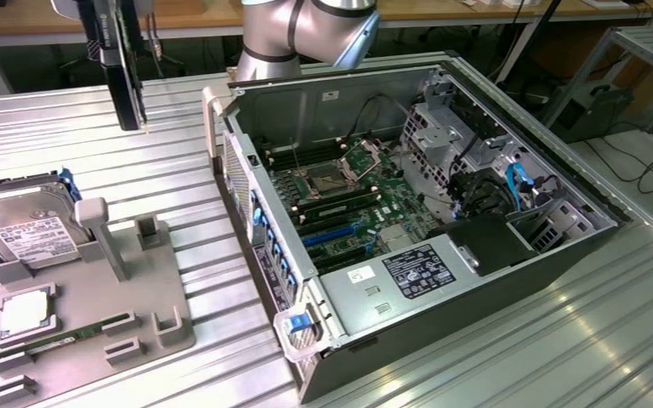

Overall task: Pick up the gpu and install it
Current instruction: 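Pick up the gpu and move the gpu toward the slot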

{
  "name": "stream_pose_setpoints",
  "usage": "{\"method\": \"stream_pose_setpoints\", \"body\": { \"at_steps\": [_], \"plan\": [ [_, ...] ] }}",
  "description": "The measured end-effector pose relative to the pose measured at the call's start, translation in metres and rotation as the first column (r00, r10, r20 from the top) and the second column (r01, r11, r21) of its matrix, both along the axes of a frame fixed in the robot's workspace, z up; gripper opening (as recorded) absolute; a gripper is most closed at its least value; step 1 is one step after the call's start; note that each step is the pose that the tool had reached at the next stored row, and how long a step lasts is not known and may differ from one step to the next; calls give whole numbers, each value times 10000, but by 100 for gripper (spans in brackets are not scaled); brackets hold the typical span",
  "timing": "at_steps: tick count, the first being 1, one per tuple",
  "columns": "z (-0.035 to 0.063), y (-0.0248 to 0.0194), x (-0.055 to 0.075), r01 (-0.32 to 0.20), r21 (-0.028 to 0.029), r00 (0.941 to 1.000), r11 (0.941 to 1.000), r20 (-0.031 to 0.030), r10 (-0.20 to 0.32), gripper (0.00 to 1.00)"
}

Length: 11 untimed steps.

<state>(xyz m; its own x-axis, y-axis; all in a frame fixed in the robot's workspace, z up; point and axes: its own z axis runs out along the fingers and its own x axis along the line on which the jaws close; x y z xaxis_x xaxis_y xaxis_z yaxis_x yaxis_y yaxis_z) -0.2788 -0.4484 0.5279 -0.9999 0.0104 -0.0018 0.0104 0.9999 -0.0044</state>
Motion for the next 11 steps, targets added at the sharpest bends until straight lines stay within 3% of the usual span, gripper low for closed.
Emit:
{"method": "stream_pose_setpoints", "body": {
  "at_steps": [11],
  "plan": [
    [0,0,44,0,0,10000,10000,0,0,27]
  ]
}}
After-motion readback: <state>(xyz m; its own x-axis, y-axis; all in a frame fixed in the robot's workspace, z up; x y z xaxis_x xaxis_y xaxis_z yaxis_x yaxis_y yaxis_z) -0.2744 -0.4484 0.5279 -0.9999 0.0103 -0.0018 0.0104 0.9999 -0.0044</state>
